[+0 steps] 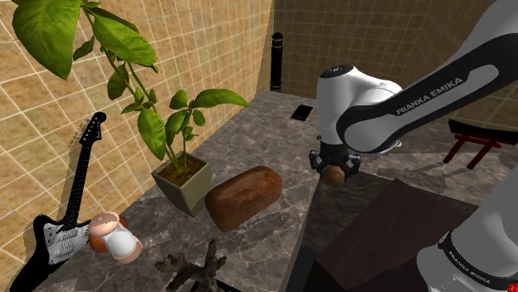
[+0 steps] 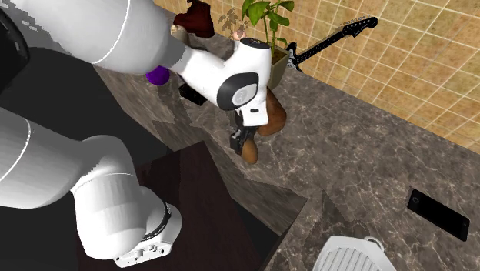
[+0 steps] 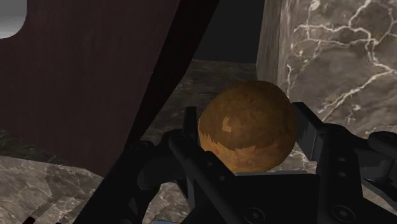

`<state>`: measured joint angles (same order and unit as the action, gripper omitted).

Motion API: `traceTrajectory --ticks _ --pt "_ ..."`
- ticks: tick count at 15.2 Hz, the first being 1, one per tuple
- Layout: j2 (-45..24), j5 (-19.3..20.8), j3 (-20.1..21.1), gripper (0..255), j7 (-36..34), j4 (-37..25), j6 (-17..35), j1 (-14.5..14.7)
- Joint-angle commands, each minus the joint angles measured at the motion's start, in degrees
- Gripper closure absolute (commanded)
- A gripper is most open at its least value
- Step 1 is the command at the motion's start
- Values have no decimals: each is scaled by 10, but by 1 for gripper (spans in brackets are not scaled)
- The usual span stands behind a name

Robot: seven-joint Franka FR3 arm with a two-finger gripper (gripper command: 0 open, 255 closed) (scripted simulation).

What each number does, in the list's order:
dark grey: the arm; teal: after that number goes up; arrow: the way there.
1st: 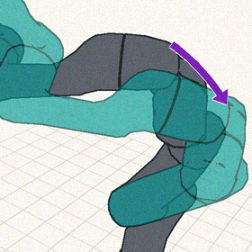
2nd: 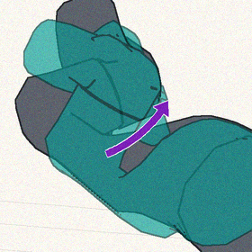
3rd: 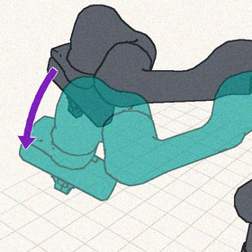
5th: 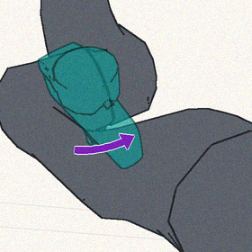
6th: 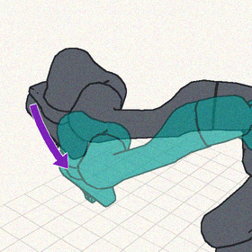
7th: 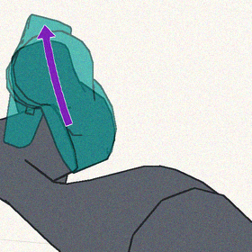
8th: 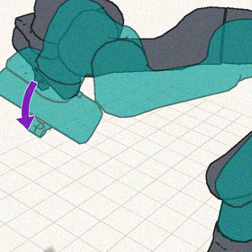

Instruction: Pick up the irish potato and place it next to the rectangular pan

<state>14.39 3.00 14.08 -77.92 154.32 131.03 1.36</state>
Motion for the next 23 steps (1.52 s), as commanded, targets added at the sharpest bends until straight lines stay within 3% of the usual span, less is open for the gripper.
traceTrajectory --ticks 1,12,23 --pt "19 10 -22 255 32 23 7 -17" --pt "66 102 -145 255 192 75 33 -130" --pt "11 186 -269 255 353 28 72 -240"
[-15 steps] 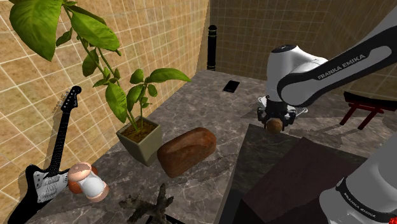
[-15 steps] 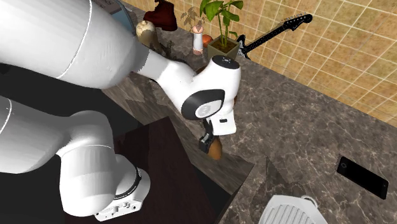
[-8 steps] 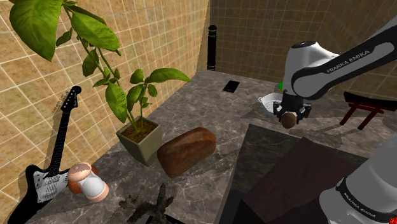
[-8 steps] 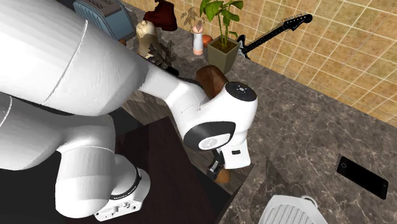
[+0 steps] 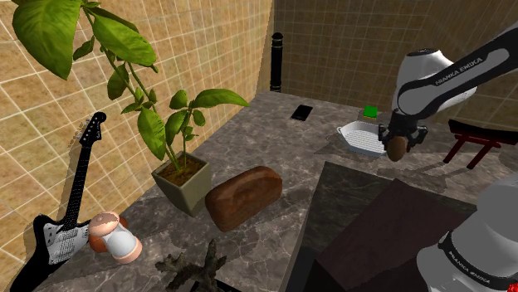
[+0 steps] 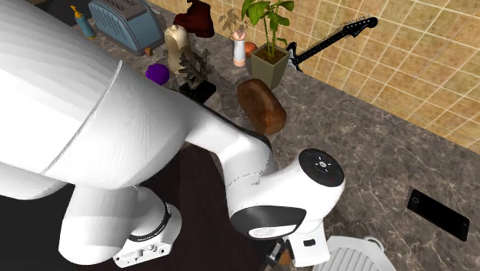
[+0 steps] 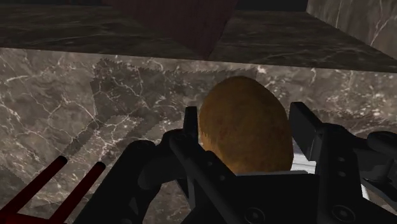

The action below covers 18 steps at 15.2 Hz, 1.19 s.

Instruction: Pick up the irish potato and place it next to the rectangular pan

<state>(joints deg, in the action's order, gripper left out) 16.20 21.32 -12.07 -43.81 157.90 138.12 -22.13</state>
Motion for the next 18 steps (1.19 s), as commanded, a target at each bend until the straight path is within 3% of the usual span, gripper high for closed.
traceTrajectory --ticks 1,6,18 --pt "-16 6 -18 255 27 -17 5 -13" --pt "-75 6 -73 255 114 -75 23 -44" --pt "-177 10 -78 255 97 -63 137 -47"
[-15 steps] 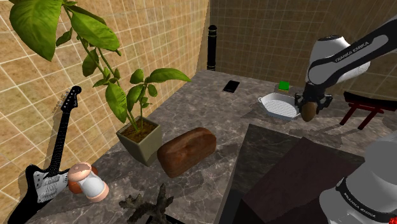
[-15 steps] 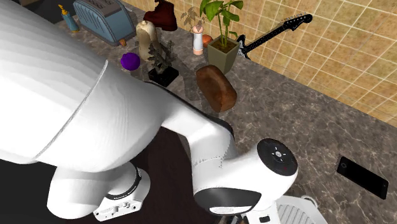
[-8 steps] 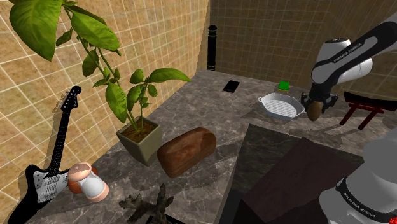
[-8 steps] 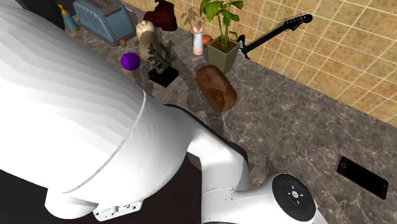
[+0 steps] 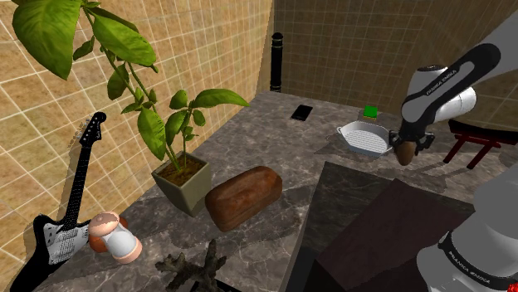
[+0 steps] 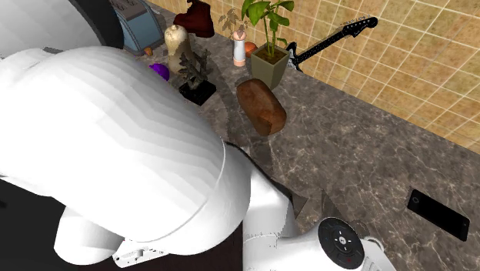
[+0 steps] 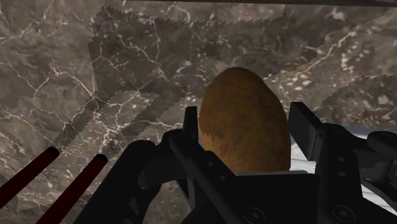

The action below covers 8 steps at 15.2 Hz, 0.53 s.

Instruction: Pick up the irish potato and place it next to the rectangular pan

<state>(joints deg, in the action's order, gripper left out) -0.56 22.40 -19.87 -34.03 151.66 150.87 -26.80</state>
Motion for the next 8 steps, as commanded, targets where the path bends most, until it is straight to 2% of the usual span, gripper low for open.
traceTrajectory --ticks 1,8 --pt "-19 0 0 255 -2 -1 19 -1" --pt "-88 -2 1 255 -11 -4 83 -3"
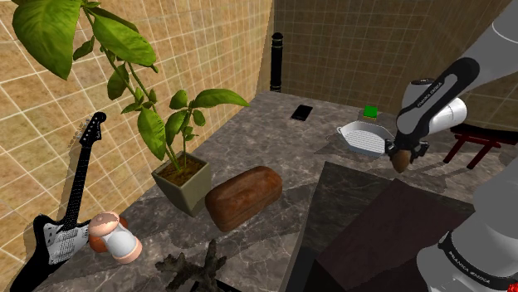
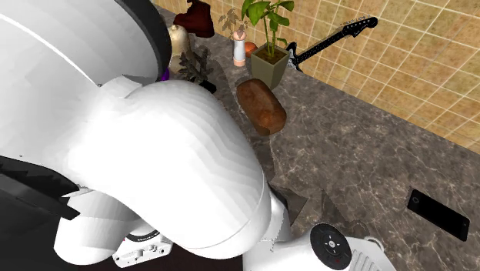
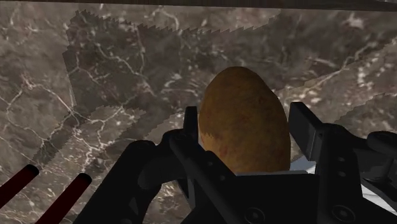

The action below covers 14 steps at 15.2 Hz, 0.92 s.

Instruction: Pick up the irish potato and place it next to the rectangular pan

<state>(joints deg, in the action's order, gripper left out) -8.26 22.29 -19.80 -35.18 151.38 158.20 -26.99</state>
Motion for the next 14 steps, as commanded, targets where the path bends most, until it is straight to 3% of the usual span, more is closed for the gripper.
traceTrajectory --ticks 1,11,12,14 --pt "-21 -1 0 255 -1 -3 19 -2" --pt "-46 -2 2 255 -4 -6 41 -3" --pt "-45 -2 1 0 -5 -5 40 -2" --pt "-46 -2 2 0 -5 -6 40 -2"
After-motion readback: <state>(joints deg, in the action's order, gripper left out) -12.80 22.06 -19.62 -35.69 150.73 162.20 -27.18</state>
